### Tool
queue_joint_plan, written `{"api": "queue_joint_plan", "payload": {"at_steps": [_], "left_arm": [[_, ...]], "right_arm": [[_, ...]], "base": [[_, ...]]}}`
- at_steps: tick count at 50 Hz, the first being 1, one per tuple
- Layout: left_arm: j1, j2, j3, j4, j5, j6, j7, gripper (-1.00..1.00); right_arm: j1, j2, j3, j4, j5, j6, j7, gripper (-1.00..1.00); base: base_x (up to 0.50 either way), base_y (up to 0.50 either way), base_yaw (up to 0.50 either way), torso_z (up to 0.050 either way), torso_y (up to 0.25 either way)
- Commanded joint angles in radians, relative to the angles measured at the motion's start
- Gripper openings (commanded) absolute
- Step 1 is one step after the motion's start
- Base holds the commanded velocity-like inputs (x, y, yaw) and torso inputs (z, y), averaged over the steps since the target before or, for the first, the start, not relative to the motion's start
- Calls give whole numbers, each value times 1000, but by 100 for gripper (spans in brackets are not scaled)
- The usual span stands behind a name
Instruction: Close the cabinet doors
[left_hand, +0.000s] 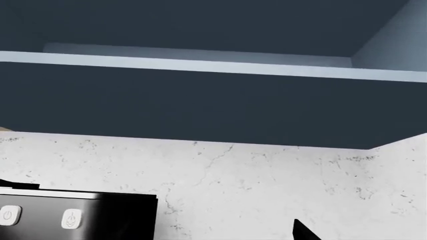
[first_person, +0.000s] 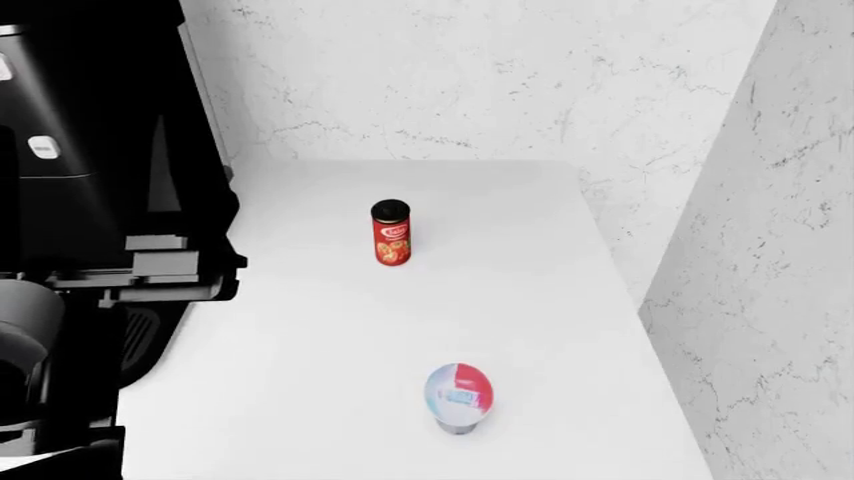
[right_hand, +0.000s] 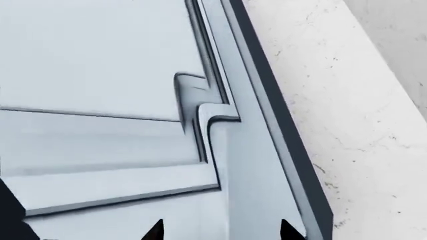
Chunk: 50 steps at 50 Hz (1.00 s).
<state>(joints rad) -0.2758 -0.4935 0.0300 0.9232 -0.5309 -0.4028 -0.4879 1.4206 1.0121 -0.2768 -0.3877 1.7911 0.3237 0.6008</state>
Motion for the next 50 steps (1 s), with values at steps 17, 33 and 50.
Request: {"api": "queue_joint_plan", "payload": {"at_steps": [17, 33, 50], "left_arm": [[0, -11, 7, -2, -7, 8, -11, 100], [1, -19, 8, 2, -13, 13, -18, 100], [1, -25, 8, 1, -19, 21, -22, 100]], "right_arm": [[219, -169, -152, 70, 71, 130, -43, 100], [312, -224, -249, 46, -80, 210, 11, 100], [354, -286, -333, 73, -246, 251, 14, 100]], "base": [[2, 5, 7, 2, 0], [1, 5, 7, 1, 0], [2, 5, 7, 1, 0]]}}
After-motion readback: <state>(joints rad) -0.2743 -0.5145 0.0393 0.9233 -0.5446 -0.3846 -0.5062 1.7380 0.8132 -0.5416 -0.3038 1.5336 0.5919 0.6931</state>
